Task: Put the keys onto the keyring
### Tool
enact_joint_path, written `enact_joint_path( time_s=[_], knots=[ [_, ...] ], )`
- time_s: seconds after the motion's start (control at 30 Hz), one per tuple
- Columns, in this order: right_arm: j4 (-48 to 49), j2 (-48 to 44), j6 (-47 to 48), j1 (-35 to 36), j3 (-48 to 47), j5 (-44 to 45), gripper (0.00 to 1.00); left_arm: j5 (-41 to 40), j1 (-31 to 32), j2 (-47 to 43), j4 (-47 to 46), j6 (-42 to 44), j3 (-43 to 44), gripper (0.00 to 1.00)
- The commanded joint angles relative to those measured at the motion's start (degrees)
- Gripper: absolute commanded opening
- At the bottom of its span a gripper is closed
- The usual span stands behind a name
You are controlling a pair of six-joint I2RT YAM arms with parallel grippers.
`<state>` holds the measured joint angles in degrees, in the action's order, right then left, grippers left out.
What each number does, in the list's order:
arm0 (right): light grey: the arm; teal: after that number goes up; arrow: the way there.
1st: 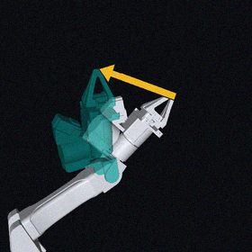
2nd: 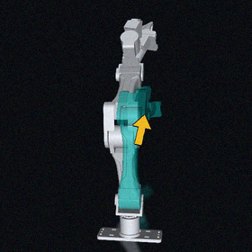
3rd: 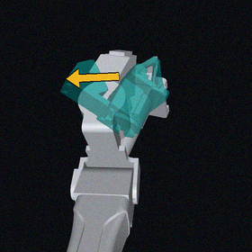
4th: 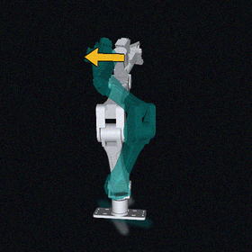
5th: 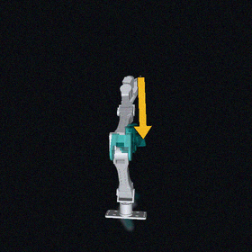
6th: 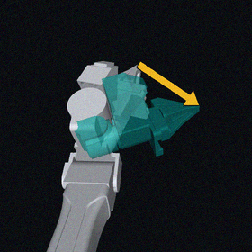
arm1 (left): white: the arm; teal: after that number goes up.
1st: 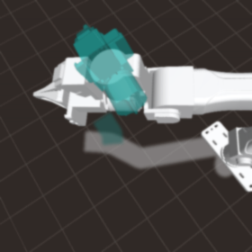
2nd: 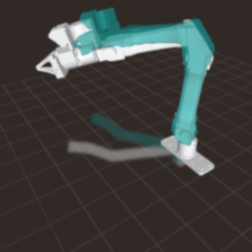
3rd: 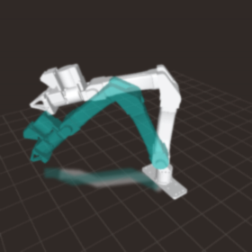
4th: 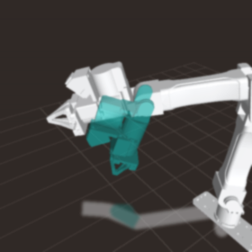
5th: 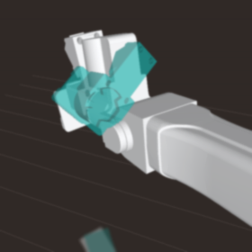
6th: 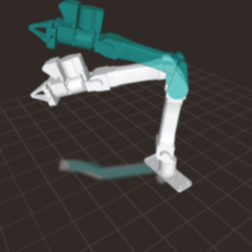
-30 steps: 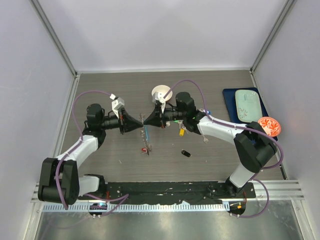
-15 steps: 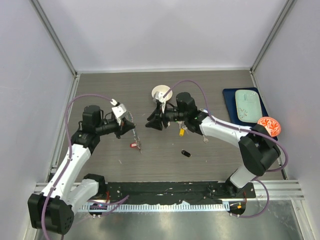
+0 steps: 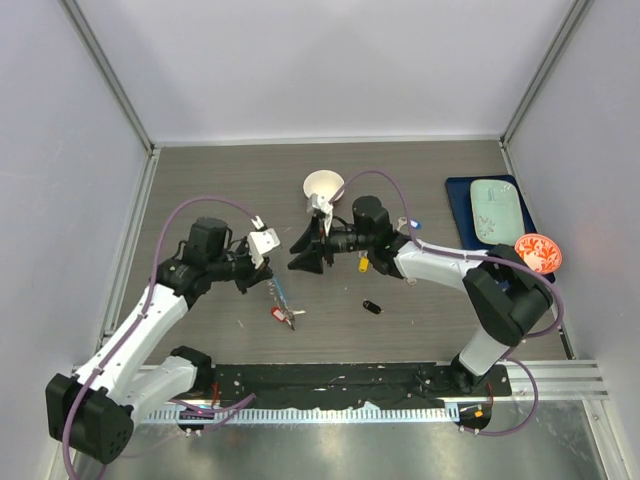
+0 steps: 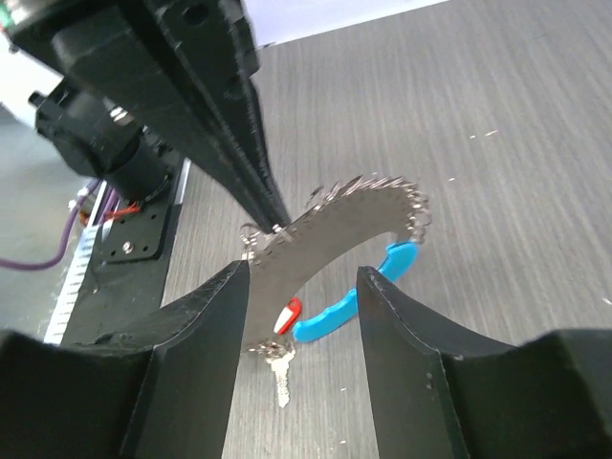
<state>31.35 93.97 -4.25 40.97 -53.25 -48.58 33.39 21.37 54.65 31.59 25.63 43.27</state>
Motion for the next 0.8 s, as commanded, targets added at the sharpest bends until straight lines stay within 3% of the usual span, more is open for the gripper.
enact_joint_path(
  time_s=[0.0, 0.3, 0.5, 0.77],
  knots=[
    [4.25, -1.42, 6.95, 2.36, 1.31, -3.89, 0.55, -0.34, 0.96, -0.07, 1.8, 2.06, 2.44, 0.0],
    [-5.24, -2.22, 22.08, 5.69, 0.61, -1.09, 0.53, 4.57, 1.57, 1.33, 2.16, 1.62, 2.61, 0.0],
    [-6.66, -1.43, 23.68, 6.31, -0.01, -0.81, 0.5, 7.48, 2.01, 1.86, 2.16, 1.44, 2.53, 0.0],
    [-10.61, -1.07, 25.7, 7.19, -1.68, -1.96, 0.37, 8.8, 2.19, 2.3, 2.6, 1.35, 2.7, 0.0]
  ],
)
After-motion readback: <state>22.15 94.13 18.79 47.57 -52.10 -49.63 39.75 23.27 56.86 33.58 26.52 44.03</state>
